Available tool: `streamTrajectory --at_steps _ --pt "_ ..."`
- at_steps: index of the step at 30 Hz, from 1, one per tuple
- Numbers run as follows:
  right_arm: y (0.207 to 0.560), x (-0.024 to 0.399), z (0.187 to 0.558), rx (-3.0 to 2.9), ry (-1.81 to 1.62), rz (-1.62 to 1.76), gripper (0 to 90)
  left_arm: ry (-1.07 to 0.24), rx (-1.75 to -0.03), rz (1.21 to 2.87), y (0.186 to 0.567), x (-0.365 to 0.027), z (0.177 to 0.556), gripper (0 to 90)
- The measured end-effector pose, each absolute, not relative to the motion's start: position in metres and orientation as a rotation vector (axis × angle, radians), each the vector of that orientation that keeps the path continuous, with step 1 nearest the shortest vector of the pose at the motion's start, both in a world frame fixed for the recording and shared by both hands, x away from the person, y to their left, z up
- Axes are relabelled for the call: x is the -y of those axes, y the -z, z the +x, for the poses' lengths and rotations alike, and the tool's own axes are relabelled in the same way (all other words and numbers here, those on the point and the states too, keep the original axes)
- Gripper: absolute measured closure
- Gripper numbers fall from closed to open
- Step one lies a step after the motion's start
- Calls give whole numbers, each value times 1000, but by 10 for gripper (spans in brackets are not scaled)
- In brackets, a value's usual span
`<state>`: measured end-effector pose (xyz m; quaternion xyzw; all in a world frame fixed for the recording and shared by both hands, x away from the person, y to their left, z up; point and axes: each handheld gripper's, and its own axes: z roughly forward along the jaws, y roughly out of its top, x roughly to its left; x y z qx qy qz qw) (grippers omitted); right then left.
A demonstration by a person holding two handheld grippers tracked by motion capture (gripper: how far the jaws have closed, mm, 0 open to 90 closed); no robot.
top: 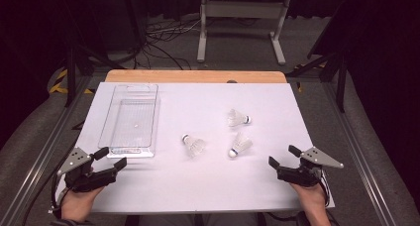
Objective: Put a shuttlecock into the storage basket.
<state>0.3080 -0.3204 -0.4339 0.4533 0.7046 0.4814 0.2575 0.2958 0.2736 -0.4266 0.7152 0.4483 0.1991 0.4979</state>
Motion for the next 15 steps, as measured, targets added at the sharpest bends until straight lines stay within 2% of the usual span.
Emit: streamTrajectory --at_steps 15 --pt "435 320 308 -1916 -1304 1237 108 -479 -1074 1741 422 -270 298 221"
